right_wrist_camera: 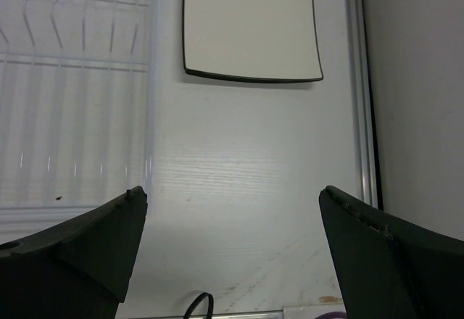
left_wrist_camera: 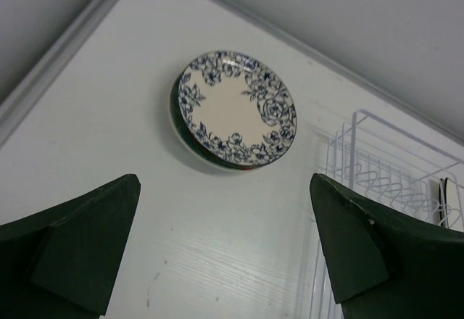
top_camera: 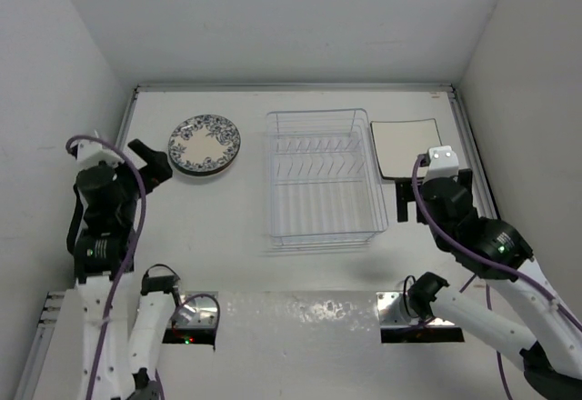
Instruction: Unload the plates from the dish rack
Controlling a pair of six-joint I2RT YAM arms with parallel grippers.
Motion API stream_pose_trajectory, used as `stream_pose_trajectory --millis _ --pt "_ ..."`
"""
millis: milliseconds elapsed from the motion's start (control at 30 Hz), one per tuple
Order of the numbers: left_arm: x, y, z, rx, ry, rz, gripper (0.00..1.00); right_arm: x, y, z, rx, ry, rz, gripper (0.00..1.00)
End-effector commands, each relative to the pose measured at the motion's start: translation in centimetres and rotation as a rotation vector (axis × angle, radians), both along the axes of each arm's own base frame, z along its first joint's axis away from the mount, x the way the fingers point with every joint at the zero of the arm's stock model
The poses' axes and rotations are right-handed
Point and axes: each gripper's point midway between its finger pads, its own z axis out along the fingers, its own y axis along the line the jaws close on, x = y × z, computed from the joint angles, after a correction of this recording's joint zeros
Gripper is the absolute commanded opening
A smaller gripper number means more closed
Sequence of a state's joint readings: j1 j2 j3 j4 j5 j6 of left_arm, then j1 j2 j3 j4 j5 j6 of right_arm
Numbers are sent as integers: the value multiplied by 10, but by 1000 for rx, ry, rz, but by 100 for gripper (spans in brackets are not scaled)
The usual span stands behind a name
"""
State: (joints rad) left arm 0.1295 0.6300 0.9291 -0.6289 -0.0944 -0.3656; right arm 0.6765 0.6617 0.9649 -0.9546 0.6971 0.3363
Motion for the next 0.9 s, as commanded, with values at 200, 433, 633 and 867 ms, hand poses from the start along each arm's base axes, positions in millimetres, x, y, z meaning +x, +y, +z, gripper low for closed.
stream_pose_trajectory --millis 200,433,633,867 --pt "-37 -9 26 84 -176 -50 100 -21 -35 24 -36 -78 -62 99" --pt "-47 -20 31 65 -256 -99 100 -32 -50 25 -11 -133 -105 99" --pt "-50 -25 34 50 -283 -112 100 -32 -53 22 -22 -129 -117 99" --pt "-49 -24 31 44 -276 -108 100 -30 -47 17 -9 -113 -110 99"
